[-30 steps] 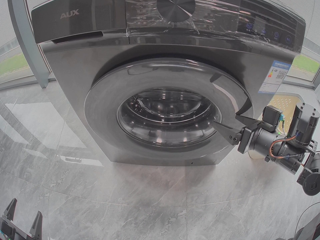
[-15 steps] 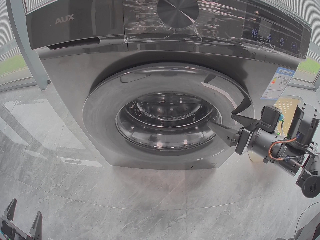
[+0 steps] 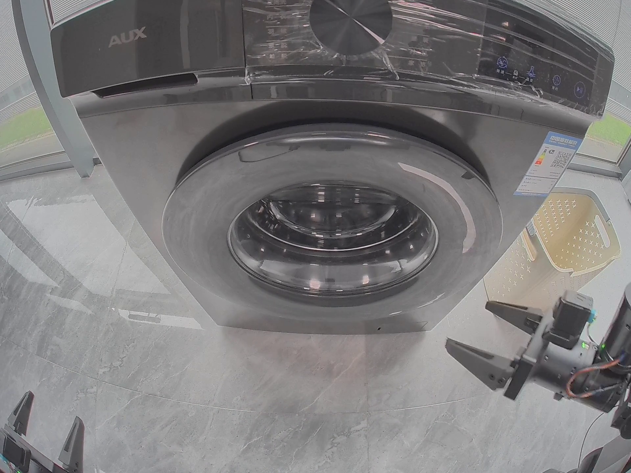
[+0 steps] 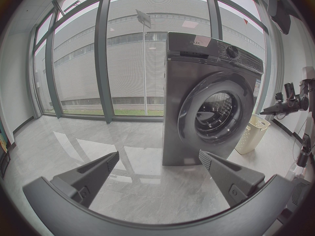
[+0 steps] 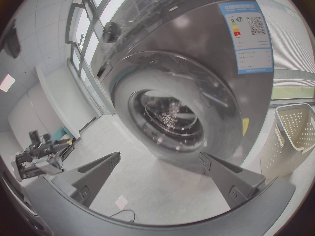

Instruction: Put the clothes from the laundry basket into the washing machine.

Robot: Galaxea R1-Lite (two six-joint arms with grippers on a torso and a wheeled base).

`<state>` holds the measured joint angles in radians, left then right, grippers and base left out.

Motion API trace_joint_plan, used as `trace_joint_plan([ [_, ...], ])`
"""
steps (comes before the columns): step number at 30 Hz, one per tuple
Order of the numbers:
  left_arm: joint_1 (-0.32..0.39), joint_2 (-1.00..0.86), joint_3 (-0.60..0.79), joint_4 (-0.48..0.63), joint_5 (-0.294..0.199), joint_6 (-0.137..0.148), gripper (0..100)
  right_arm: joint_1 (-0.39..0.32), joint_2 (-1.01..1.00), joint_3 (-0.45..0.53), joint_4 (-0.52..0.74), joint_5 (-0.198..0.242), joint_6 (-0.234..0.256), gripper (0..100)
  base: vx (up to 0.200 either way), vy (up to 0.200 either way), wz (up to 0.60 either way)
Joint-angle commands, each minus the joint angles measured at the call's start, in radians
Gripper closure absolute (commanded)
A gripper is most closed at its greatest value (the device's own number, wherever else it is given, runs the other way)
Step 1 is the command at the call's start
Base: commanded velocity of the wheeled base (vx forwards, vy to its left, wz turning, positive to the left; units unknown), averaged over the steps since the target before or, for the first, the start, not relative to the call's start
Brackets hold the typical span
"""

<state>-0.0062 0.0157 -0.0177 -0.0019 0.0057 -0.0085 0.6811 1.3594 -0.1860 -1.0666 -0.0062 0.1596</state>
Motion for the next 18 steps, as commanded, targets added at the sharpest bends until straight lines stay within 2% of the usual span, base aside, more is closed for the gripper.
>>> trace_joint_plan([
  [1, 0.002, -0.016, 0.018, 0.000, 0.000, 0.001, 0, -0.017, -0.381, 0.186, 0.083, -0.005, 0.008, 0, 0.000, 0.000, 0.00],
  [4, 0.002, -0.016, 0.018, 0.000, 0.000, 0.001, 0, -0.121, -0.552, 0.186, 0.209, -0.003, 0.003, 0, 0.000, 0.000, 0.00],
  [5, 0.002, -0.016, 0.018, 0.000, 0.000, 0.001, 0, -0.192, -0.651, 0.184, 0.295, -0.003, -0.005, 0, 0.000, 0.000, 0.00],
  [11, 0.000, -0.016, 0.018, 0.000, -0.001, 0.001, 0, -0.472, -1.011, 0.129, 0.654, 0.014, -0.038, 0, 0.000, 0.000, 0.00],
  [14, 0.000, -0.016, 0.018, 0.000, -0.003, 0.001, 0, -0.558, -1.154, 0.100, 0.820, 0.040, -0.038, 0, 0.000, 0.000, 0.00],
  [18, 0.000, -0.016, 0.018, 0.000, -0.001, 0.001, 0, -0.624, -1.284, 0.099, 0.939, 0.074, -0.051, 0, 0.000, 0.000, 0.00],
])
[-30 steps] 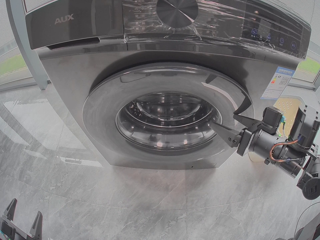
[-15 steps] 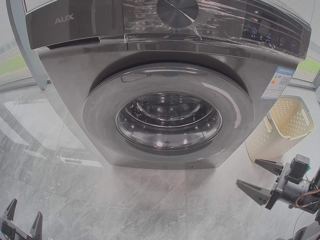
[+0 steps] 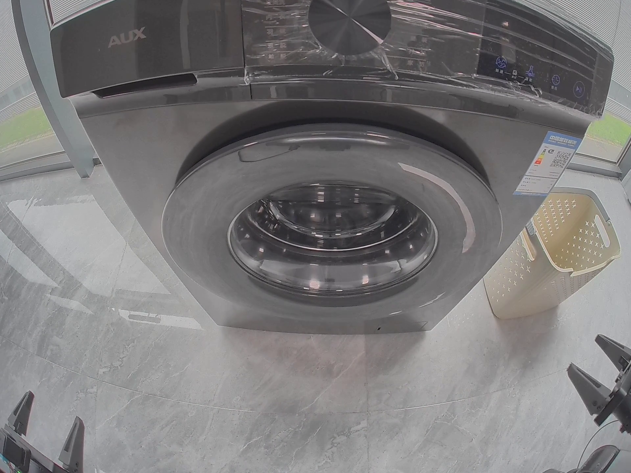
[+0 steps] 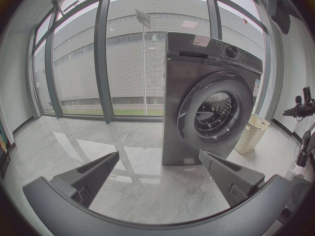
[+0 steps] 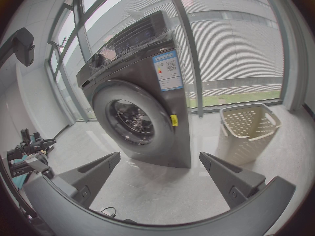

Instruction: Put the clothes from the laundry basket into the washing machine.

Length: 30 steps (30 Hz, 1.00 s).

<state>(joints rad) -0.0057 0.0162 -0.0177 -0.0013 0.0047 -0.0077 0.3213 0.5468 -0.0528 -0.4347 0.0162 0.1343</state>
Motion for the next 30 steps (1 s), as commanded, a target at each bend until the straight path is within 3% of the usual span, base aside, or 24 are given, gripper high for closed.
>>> trace_joint_plan([
  [1, 0.000, -0.016, 0.018, 0.000, 0.000, 0.000, 0, -0.274, -0.496, -0.032, 0.329, 0.059, -0.025, 0, 0.000, 0.000, 0.00],
  [4, 0.000, -0.016, 0.018, 0.000, -0.002, 0.000, 0, -0.309, -0.542, -0.025, 0.387, 0.067, -0.027, 0, 0.000, 0.000, 0.00],
  [9, 0.000, -0.016, 0.018, 0.000, -0.002, 0.000, 0, -0.311, -0.547, 0.011, 0.396, 0.067, -0.038, 0, 0.000, 0.000, 0.00],
  [15, 0.000, -0.016, 0.018, 0.000, -0.002, -0.005, 0, -0.311, -0.547, 0.050, 0.376, 0.054, -0.084, 0, 0.000, 0.000, 0.00],
  [16, 0.000, -0.016, 0.018, 0.000, -0.002, -0.003, 0, -0.311, -0.547, 0.053, 0.373, 0.045, -0.128, 0, 0.000, 0.000, 0.00],
  [19, 0.000, -0.016, 0.018, 0.000, -0.002, -0.003, 0, -0.311, -0.547, 0.047, 0.389, -0.001, -0.162, 0, 0.000, 0.000, 0.00],
  [23, 0.000, -0.016, 0.018, 0.001, -0.002, -0.005, 0, -0.311, -0.547, 0.030, 0.442, -0.048, -0.142, 0, 0.000, 0.000, 0.00],
  [25, 0.000, -0.016, 0.018, 0.000, -0.002, -0.005, 0, -0.311, -0.547, 0.022, 0.462, -0.102, -0.108, 0, 0.000, 0.000, 0.00],
  [28, 0.000, -0.016, 0.018, 0.000, -0.002, -0.005, 0, -0.311, -0.547, 0.027, 0.447, -0.153, -0.105, 0, 0.000, 0.000, 0.00],
  [30, 0.000, -0.016, 0.018, 0.000, -0.002, -0.005, 0, -0.311, -0.547, 0.033, 0.436, -0.122, -0.094, 0, 0.000, 0.000, 0.00],
])
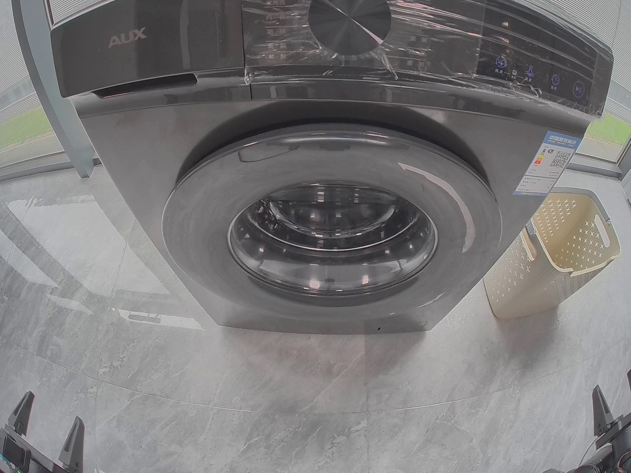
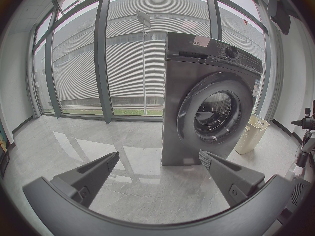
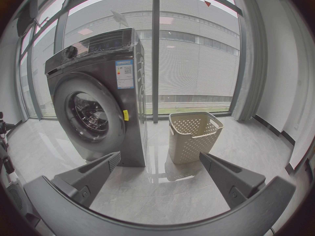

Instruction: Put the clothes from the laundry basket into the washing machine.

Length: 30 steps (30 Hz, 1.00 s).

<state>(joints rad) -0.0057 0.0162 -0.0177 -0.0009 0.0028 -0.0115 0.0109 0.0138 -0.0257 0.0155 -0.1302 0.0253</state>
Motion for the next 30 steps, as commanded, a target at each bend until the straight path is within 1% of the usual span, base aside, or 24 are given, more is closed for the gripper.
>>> trace_joint_plan([
  [1, 0.000, -0.016, 0.018, -0.001, 0.000, -0.002, 0, 0.000, -0.012, 0.006, -0.009, 0.031, 0.022, 0, 0.000, 0.000, 0.00],
  [2, 0.000, -0.016, 0.018, -0.001, 0.000, -0.001, 0, 0.001, -0.011, 0.023, -0.009, 0.142, -0.005, 0, 0.000, 0.000, 0.00],
  [3, 0.000, -0.016, 0.018, -0.001, 0.000, -0.001, 0, 0.001, -0.011, 0.026, -0.016, 0.184, -0.027, 0, 0.000, 0.000, 0.00],
  [4, 0.000, -0.016, 0.018, -0.001, 0.000, -0.001, 0, 0.001, -0.011, 0.026, -0.016, 0.169, -0.033, 0, 0.000, 0.000, 0.00],
  [6, 0.000, -0.016, 0.018, -0.001, 0.000, -0.002, 0, 0.000, -0.011, 0.026, -0.017, 0.141, -0.016, 0, 0.000, 0.000, 0.00],
  [8, 0.000, -0.016, 0.018, -0.001, 0.000, -0.002, 0, 0.000, -0.011, 0.026, -0.017, 0.133, -0.004, 0, 0.000, 0.000, 0.00],
  [11, 0.000, -0.016, 0.018, -0.001, 0.000, -0.001, 0, -0.002, -0.012, 0.026, -0.016, 0.139, -0.022, 0, 0.000, 0.000, 0.00],
  [16, 0.000, -0.016, 0.018, -0.001, 0.000, -0.002, 0, -0.002, -0.014, 0.026, -0.017, 0.153, -0.030, 0, 0.000, 0.000, 0.00],
  [20, -0.002, -0.016, 0.018, -0.001, 0.000, -0.007, 0, 0.000, -0.014, 0.026, -0.016, 0.150, -0.018, 0, 0.000, 0.000, 0.00],
  [21, 0.000, -0.016, 0.016, -0.001, -0.003, -0.015, 0, 0.000, -0.014, 0.026, -0.014, 0.146, -0.016, 0, 0.000, 0.000, 0.00],
  [25, 0.000, -0.016, 0.016, -0.002, -0.001, -0.018, 0, 0.000, -0.014, 0.026, -0.016, 0.144, -0.021, 0, 0.000, 0.000, 0.00],
  [28, 0.000, -0.016, 0.018, -0.001, 0.003, 0.004, 0, 0.000, -0.014, 0.026, -0.016, 0.144, -0.021, 0, 0.000, 0.000, 0.00],
  [30, 0.000, -0.016, 0.018, -0.001, 0.002, -0.001, 0, 0.000, -0.014, 0.026, -0.016, 0.144, -0.021, 0, 0.000, 0.000, 0.00],
])
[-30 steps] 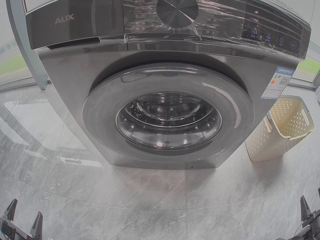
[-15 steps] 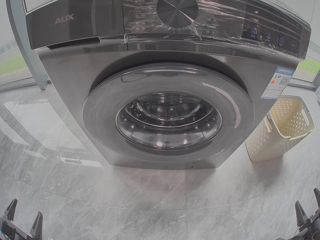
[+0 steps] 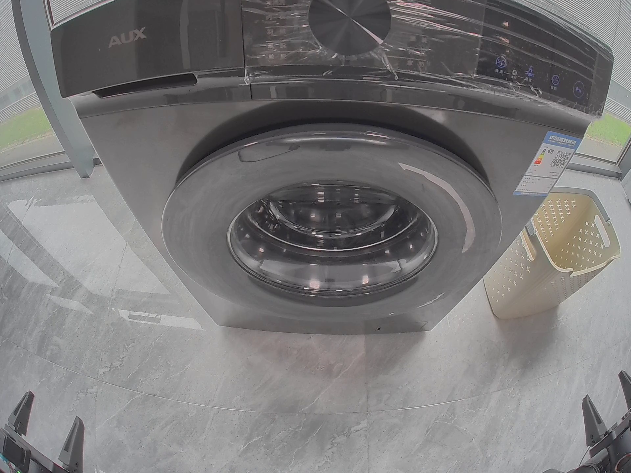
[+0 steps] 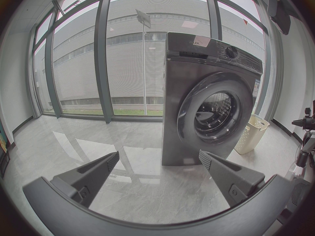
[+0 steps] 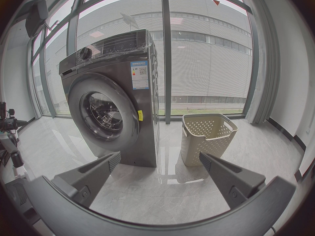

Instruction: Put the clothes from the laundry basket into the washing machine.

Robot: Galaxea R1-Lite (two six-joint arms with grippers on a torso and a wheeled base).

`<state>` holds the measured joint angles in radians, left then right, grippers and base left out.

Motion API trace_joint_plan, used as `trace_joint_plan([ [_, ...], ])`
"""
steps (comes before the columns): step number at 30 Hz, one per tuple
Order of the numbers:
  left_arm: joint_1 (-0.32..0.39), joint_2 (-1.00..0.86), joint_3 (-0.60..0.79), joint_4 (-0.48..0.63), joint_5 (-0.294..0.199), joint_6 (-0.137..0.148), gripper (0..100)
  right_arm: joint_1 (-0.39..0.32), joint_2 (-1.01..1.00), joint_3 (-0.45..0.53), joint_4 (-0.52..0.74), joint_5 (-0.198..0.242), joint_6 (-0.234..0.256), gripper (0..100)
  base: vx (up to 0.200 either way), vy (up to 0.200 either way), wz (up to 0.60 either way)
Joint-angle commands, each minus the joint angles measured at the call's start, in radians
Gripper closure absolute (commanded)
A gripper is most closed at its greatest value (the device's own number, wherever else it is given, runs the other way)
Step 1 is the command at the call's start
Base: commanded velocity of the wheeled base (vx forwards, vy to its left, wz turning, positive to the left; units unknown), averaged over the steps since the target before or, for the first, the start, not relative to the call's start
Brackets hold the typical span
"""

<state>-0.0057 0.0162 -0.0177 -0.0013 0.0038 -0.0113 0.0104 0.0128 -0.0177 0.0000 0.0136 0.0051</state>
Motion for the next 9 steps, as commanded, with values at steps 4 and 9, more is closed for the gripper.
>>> trace_joint_plan([
  [4, 0.001, -0.016, 0.018, 0.000, -0.001, -0.001, 0, -0.001, -0.013, 0.018, 0.002, 0.000, -0.002, 0, 0.000, 0.000, 0.00],
  [9, 0.001, -0.016, 0.018, 0.000, 0.001, -0.001, 0, 0.000, -0.013, 0.018, 0.000, 0.000, 0.001, 0, 0.000, 0.000, 0.00],
])
